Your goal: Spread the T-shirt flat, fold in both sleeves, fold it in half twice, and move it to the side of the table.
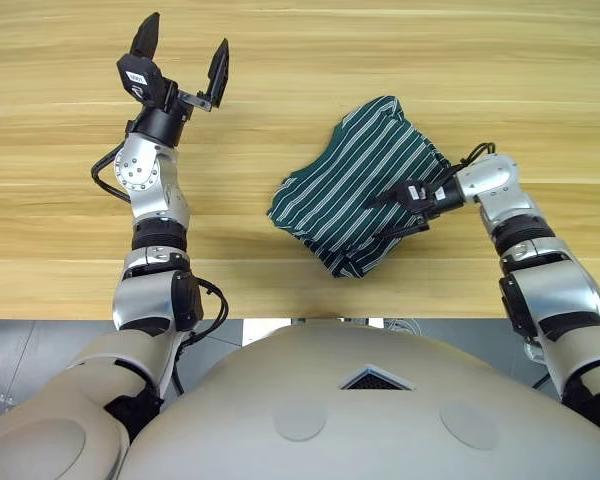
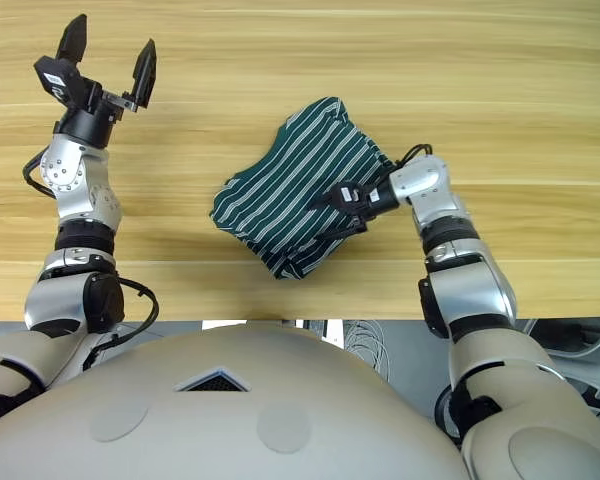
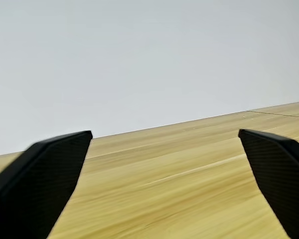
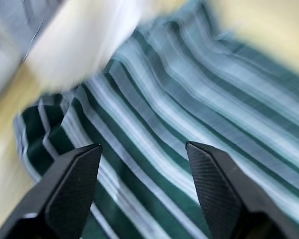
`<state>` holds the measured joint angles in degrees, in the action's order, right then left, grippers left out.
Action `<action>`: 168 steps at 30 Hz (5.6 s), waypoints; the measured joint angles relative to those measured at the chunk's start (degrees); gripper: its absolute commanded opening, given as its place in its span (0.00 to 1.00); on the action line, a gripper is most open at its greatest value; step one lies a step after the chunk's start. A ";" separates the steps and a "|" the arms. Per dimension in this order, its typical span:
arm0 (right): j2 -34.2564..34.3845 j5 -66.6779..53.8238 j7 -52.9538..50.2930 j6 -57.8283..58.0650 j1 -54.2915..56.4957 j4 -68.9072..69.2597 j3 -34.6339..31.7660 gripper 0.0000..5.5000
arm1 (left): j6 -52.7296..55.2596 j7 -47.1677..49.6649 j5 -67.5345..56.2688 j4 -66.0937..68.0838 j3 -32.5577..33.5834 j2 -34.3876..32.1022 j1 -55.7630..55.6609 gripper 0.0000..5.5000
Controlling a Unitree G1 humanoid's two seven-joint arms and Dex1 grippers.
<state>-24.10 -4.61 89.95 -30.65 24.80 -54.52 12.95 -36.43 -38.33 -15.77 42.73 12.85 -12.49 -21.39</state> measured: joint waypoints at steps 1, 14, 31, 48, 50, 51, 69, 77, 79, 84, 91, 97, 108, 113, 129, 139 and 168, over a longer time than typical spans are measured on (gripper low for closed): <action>0.02 -4.57 1.10 1.36 -0.15 2.85 -2.15 0.57 | 0.01 -0.01 0.00 -0.28 -0.27 0.08 0.04 0.98; 3.25 -4.21 -31.32 17.10 -7.51 10.54 -9.71 0.57 | 0.04 0.95 0.66 -3.40 -2.59 0.95 1.66 0.98; 6.17 2.83 -41.06 28.60 5.26 -7.84 -7.79 0.57 | -0.14 2.29 0.65 -6.30 -3.65 1.03 3.69 0.98; 24.83 12.35 -47.59 22.49 17.51 -21.22 -3.49 0.57 | -0.23 1.96 0.37 -4.86 -4.35 1.99 3.02 0.98; 24.98 12.62 -48.67 21.22 17.69 -21.25 -4.04 0.57 | -0.24 1.57 0.23 -4.85 -4.32 1.99 2.95 0.98; 24.96 12.56 -49.16 20.63 17.95 -21.26 -4.75 0.57 | -0.25 1.54 0.20 -4.86 -4.31 1.99 2.95 0.98; -6.44 -2.35 -4.70 -16.04 -13.01 5.17 -9.58 0.57 | -20.59 -4.83 23.25 -1.38 -12.41 -24.94 25.20 0.98; -8.81 2.07 -2.27 -18.14 -14.72 10.25 -0.40 0.57 | -20.25 -4.94 33.16 -13.65 -22.55 -28.73 30.33 0.98; -7.52 2.89 -4.42 -19.64 -12.96 10.28 1.02 0.57 | -20.43 -4.78 34.44 -13.87 -24.56 -29.44 28.53 0.98; -5.64 7.79 -11.05 -23.03 -12.61 10.41 4.83 0.63 | -21.27 -2.87 36.56 -13.82 -28.91 -29.79 25.50 0.98; -5.54 12.19 -18.12 -24.16 -12.59 13.11 9.09 0.73 | -22.38 -0.31 37.76 -14.67 -32.98 -30.69 24.35 0.98; -5.19 16.18 -23.29 -24.17 -12.52 14.66 12.13 0.73 | -22.90 0.68 38.84 -16.11 -36.19 -30.91 23.56 0.98; -5.16 20.50 -31.50 -24.62 -11.02 13.56 14.66 0.44 | -25.59 5.35 41.36 -12.37 -41.99 -30.00 19.55 0.73; -5.19 20.50 -32.23 -24.60 -10.90 13.40 15.29 0.26 | -26.57 6.85 43.11 -11.12 -43.78 -29.98 18.30 0.56; -5.20 6.61 -24.31 -25.94 -10.85 12.31 15.40 0.03 | -27.25 3.16 36.15 -2.83 -48.66 -26.39 15.80 0.01; -5.43 -3.35 -12.80 -24.55 -10.75 10.17 14.09 0.03 | -17.50 -11.91 2.05 -22.32 -45.69 -30.62 23.49 0.00; 0.29 -15.01 -0.37 17.24 10.11 -15.34 4.23 0.03 | 25.60 -39.91 -7.36 6.03 -28.35 -12.10 -0.72 0.00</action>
<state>-23.81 -19.63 89.58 -13.41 34.90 -69.86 17.17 -10.83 -78.24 -23.14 48.76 -15.49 -24.59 -22.12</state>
